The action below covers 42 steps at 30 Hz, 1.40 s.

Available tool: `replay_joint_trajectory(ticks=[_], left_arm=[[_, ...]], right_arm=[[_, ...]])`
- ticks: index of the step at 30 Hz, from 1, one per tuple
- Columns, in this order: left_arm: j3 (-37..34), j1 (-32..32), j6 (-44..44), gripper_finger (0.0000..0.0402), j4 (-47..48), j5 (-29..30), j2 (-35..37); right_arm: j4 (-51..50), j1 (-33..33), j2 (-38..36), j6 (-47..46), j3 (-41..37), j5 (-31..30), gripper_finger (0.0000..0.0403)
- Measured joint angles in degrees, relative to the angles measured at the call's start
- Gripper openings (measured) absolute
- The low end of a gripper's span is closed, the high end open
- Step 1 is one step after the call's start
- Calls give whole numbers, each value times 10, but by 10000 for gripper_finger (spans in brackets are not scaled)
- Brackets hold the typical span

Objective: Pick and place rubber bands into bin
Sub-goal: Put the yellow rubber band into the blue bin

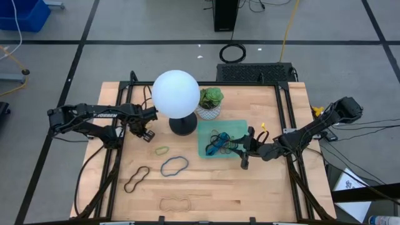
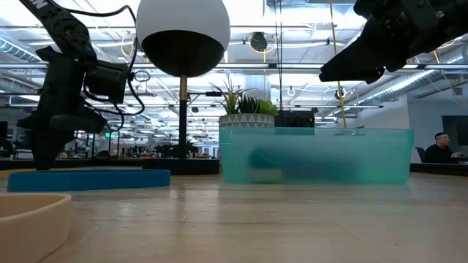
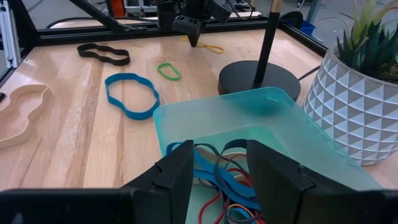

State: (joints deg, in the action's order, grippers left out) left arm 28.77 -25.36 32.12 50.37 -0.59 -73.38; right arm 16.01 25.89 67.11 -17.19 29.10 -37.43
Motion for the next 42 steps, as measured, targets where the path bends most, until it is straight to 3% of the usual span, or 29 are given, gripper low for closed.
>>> replay_joint_trajectory(ticks=[12,24,42], left_arm=[[16,24,-38,3,42,-20,1],[51,103,-91,1,149,-146,2],[71,163,-28,1,205,-237,3]], right_arm=[[0,0,0,-1,0,2,142],[0,0,0,-1,0,2,142],[0,0,0,0,0,2,142]])
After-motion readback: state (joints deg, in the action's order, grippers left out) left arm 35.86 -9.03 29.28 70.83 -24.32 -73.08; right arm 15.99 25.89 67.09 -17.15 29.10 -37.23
